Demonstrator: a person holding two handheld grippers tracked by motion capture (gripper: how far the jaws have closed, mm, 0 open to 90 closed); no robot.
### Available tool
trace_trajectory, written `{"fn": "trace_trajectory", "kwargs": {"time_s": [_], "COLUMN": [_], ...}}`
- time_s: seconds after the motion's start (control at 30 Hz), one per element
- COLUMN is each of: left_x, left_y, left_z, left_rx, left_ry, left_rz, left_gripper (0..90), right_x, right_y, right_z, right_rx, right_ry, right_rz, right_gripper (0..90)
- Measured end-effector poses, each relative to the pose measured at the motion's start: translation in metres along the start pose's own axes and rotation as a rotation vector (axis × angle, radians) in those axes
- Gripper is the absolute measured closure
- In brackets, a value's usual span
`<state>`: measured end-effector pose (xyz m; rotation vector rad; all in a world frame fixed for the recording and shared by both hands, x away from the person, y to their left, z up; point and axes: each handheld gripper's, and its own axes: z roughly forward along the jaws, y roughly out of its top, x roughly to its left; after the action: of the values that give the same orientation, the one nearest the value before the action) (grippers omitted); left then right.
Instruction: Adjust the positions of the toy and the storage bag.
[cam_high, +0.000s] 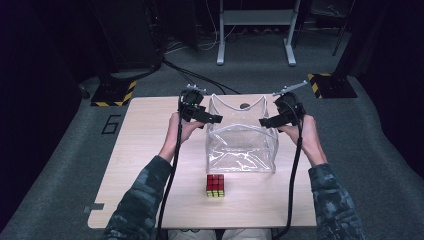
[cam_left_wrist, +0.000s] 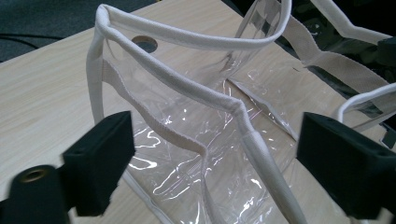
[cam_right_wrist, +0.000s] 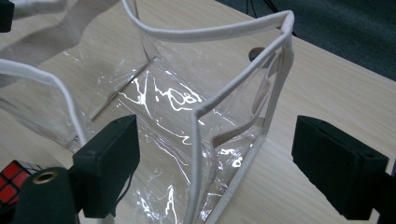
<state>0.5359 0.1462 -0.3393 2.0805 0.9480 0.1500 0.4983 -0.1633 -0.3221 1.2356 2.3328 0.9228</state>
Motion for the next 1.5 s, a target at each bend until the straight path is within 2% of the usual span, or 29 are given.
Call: {"fn": "trace_trajectory", "kwargs": {"time_s": [0.07,0.13,0.23,0.33,0.4,0.57,0.63,0.67,0.77,1.03,1.13,1.2,1.5], "left_x": [0.001,0.001,0.002,0.0,-0.002,-0.007,-0.009,-0.009,-0.01,-0.006,-0.004,-0.001,0.005], "left_y": [0.0,0.0,-0.001,-0.002,-0.001,-0.001,-0.001,-0.001,-0.002,-0.005,-0.006,-0.007,-0.009], "left_z": [0.004,0.007,0.012,0.014,0.013,0.011,0.01,0.01,0.008,0.003,0.0,-0.003,-0.016], "left_rx": [0.01,0.023,0.036,0.04,0.042,0.045,0.048,0.049,0.04,0.02,0.015,0.009,-0.019], "left_ry": [-0.01,-0.012,-0.035,-0.031,-0.029,0.01,0.049,0.054,0.07,0.106,0.114,0.116,0.138], "left_rz": [0.006,0.002,0.008,0.014,0.027,0.053,0.072,0.072,0.077,0.073,0.068,0.063,0.055], "left_gripper": [18.1,27.4,37.8,46.6,53.0,74.5,79.9,81.6,83.6,84.8,85.0,85.0,85.0], "right_x": [-0.001,-0.001,-0.003,-0.003,-0.003,-0.004,-0.004,-0.004,-0.005,-0.002,-0.001,0.001,0.006], "right_y": [0.0,0.0,-0.001,-0.003,-0.004,-0.006,-0.007,-0.007,-0.008,-0.008,-0.006,-0.004,0.005], "right_z": [0.004,0.006,0.009,0.014,0.016,0.017,0.016,0.015,0.014,0.013,0.014,0.013,0.015], "right_rx": [0.013,0.017,0.024,0.037,0.041,0.033,0.028,0.023,0.015,-0.006,-0.021,-0.022,-0.048], "right_ry": [-0.002,0.002,-0.001,0.001,0.005,0.011,0.007,0.005,-0.001,-0.024,-0.033,-0.037,-0.058], "right_rz": [0.006,0.01,0.006,0.0,0.005,0.017,0.018,0.015,0.011,0.019,0.0,0.011,-0.017], "right_gripper": [20.5,26.8,40.7,55.0,59.1,73.5,78.3,80.2,83.6,85.7,86.0,86.2,86.5]}}
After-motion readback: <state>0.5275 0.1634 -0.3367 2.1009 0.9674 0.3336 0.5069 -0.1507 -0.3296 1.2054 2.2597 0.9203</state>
